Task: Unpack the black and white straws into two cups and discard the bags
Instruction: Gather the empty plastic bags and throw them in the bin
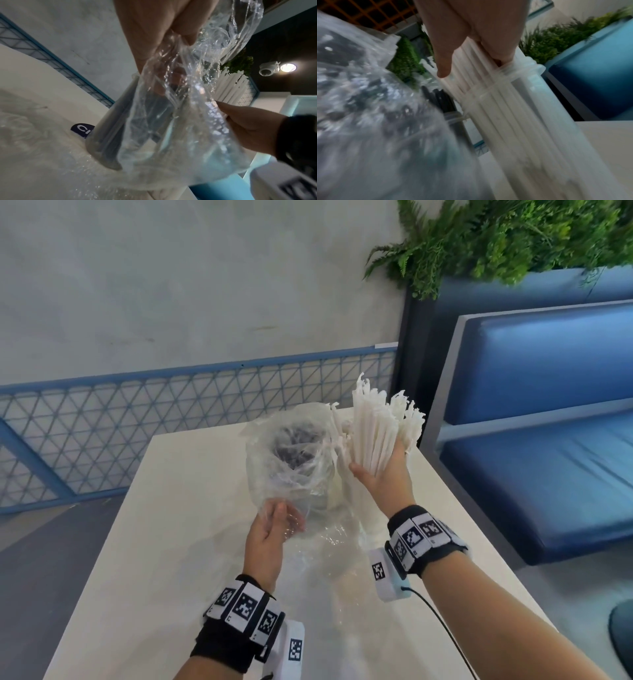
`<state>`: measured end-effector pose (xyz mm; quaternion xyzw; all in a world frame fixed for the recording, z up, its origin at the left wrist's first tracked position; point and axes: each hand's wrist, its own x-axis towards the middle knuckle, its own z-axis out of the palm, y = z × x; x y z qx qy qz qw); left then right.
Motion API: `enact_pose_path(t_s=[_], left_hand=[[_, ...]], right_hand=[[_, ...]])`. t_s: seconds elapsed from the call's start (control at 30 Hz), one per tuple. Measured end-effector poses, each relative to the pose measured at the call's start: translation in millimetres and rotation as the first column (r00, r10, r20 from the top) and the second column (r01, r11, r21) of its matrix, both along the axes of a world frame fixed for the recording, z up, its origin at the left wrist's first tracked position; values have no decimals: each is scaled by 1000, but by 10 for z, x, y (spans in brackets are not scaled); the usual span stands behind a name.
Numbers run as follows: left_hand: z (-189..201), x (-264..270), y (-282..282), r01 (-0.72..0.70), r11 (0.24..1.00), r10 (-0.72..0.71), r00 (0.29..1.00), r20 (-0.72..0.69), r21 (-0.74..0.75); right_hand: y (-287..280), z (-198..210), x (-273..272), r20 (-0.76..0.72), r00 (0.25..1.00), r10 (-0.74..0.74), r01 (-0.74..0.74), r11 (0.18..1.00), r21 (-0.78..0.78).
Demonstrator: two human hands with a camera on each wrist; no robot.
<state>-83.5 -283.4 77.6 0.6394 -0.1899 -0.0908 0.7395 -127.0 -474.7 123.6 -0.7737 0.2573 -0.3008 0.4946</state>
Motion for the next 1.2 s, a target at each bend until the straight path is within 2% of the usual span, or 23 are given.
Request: enact_pose_path(t_s=[0.07, 0.13, 0.2, 0.23, 0.3, 0.33, 0.4, 0.43, 0.47, 0.5, 0.57, 0.63, 0.67, 0.7, 0.73, 0.77, 0.8, 0.83, 0.9, 0.97, 1.1, 1.2], left_hand=[[-14, -30, 62, -29, 999, 27, 998, -50, -42], [-36, -61, 104, -53, 996, 47, 995, -83, -78], [-58, -92, 128, -70, 991, 56, 992, -115, -113], [-71, -113, 126, -78, 987, 58, 989, -138, -139], [-74, -163, 114, -100, 979, 65, 979, -193, -179], [-68, -196, 101, -114, 976, 70, 971, -227, -186], [-120, -232, 80, -135, 975, 76, 948, -308, -175], [-154, -253, 70, -141, 976, 72, 930, -360, -168], [-193, -271, 62, -143, 980, 79, 915, -395, -135], [-231, -281, 75, -145, 986, 102, 911, -400, -80], [-241, -282, 132, -256, 964, 266, 932, -247, 74], [-202, -233, 229, -425, 885, 431, 902, 7, 190], [-180, -194, 291, -487, 836, 458, 873, 167, 253], [-193, -148, 357, -534, 773, 428, 837, 342, 341], [-185, -121, 405, -566, 694, 335, 801, 496, 445], [-180, -90, 449, -566, 623, 212, 787, 580, 540], [-203, -58, 465, -540, 590, 120, 794, 597, 600], [-212, -40, 466, -495, 596, 76, 819, 569, 632], [-238, -18, 463, -343, 702, 89, 912, 401, 623], [-277, -7, 467, -254, 779, 116, 957, 266, 574], [-447, 68, 540, -301, 716, 129, 944, 304, 630], [-478, 49, 529, -301, 704, 106, 940, 324, 643]], right_hand=[[124, -136, -173, 44, 999, 10, -5, 996, -92], [247, -345, -335, 107, 994, -29, 51, 975, -215], [334, -541, -480, 166, 986, -34, 73, 968, -239], [365, -628, -542, 162, 987, -17, 47, 982, -181], [410, -753, -653, 75, 995, 64, -69, 996, 61], [425, -799, -692, 20, 990, 140, -141, 969, 205], [452, -867, -744, -27, 954, 300, -252, 845, 471], [470, -892, -761, -19, 940, 340, -275, 791, 547], [486, -909, -769, -5, 939, 344, -280, 774, 568], [501, -906, -770, -2, 949, 315, -262, 795, 547], [486, -907, -769, 6, 966, 257, -226, 837, 498], [423, -903, -791, -15, 963, 268, -228, 846, 482], [387, -896, -806, -38, 960, 279, -228, 850, 475], [357, -892, -825, -69, 956, 286, -224, 859, 460], [336, -897, -843, -96, 953, 286, -216, 871, 442], [326, -909, -851, -113, 953, 282, -209, 878, 430], [334, -912, -854, -122, 953, 279, -203, 882, 425], [353, -912, -853, -127, 952, 278, -201, 882, 426], [400, -906, -838, -128, 952, 278, -197, 877, 438], [425, -893, -829, -117, 953, 279, -198, 866, 459], [392, -904, -844, -112, 957, 269, -186, 860, 475], [412, -907, -840, -110, 955, 275, -184, 842, 507]])
